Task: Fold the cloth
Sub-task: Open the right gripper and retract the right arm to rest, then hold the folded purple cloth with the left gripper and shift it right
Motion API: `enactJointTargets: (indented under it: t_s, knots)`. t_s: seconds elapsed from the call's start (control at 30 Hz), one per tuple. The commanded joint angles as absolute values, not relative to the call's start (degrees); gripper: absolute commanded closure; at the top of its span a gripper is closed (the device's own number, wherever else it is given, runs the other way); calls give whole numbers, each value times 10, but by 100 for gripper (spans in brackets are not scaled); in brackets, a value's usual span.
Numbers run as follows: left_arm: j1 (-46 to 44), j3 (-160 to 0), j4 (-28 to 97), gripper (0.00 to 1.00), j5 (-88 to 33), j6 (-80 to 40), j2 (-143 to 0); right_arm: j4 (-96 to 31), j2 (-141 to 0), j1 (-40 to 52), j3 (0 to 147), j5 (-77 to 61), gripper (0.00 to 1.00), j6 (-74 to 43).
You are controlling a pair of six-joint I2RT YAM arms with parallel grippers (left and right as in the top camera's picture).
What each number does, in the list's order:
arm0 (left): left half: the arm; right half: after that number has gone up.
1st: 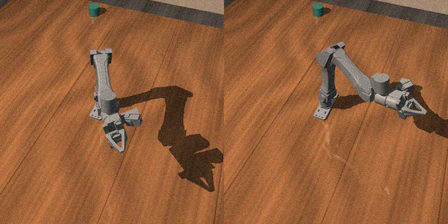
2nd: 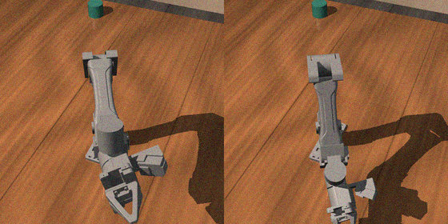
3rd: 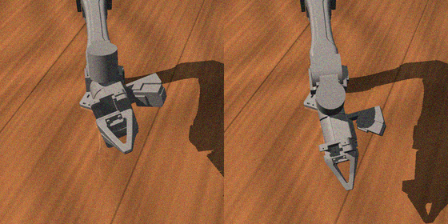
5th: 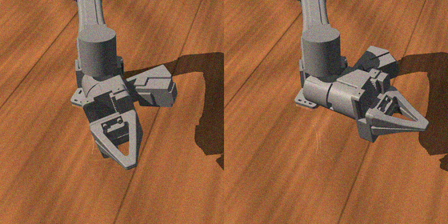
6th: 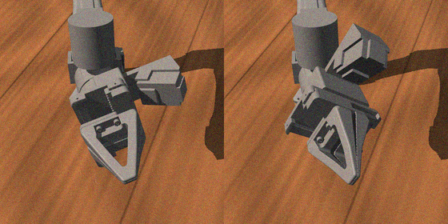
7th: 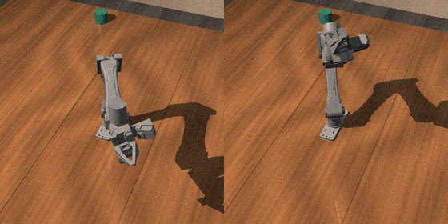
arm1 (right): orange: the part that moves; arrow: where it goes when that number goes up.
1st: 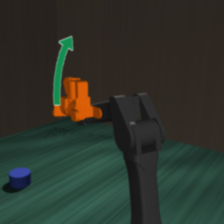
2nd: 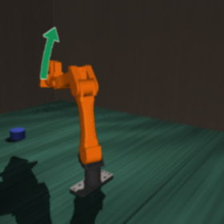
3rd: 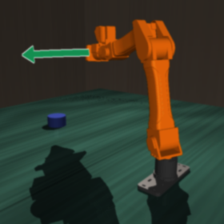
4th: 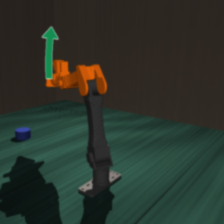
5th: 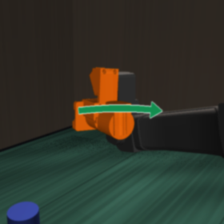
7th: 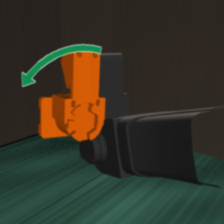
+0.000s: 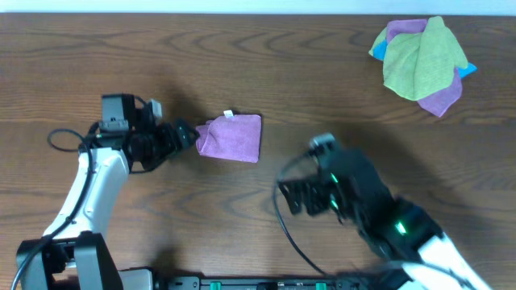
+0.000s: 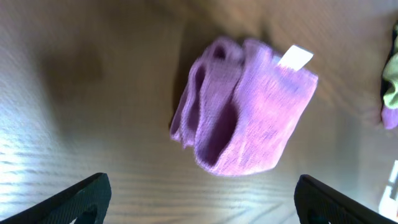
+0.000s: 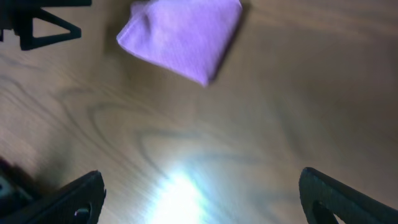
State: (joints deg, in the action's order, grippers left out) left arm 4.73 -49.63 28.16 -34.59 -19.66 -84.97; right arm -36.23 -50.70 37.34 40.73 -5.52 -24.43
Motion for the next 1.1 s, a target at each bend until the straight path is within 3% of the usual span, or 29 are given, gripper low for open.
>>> enactJointTargets:
  t_s: [0.0, 0.33, 1.07]
  knots:
    - [49, -469, 266, 5, -387, -205, -852, -371, -421, 370, 348, -43, 1, -297]
    - [48, -429, 193, 5, -410, -255, -858, -440, -196, 370, 265, 34, 1, -398]
    - [-8, -427, 70, 5, -394, -315, -969, -440, -190, 370, 265, 62, 1, -398]
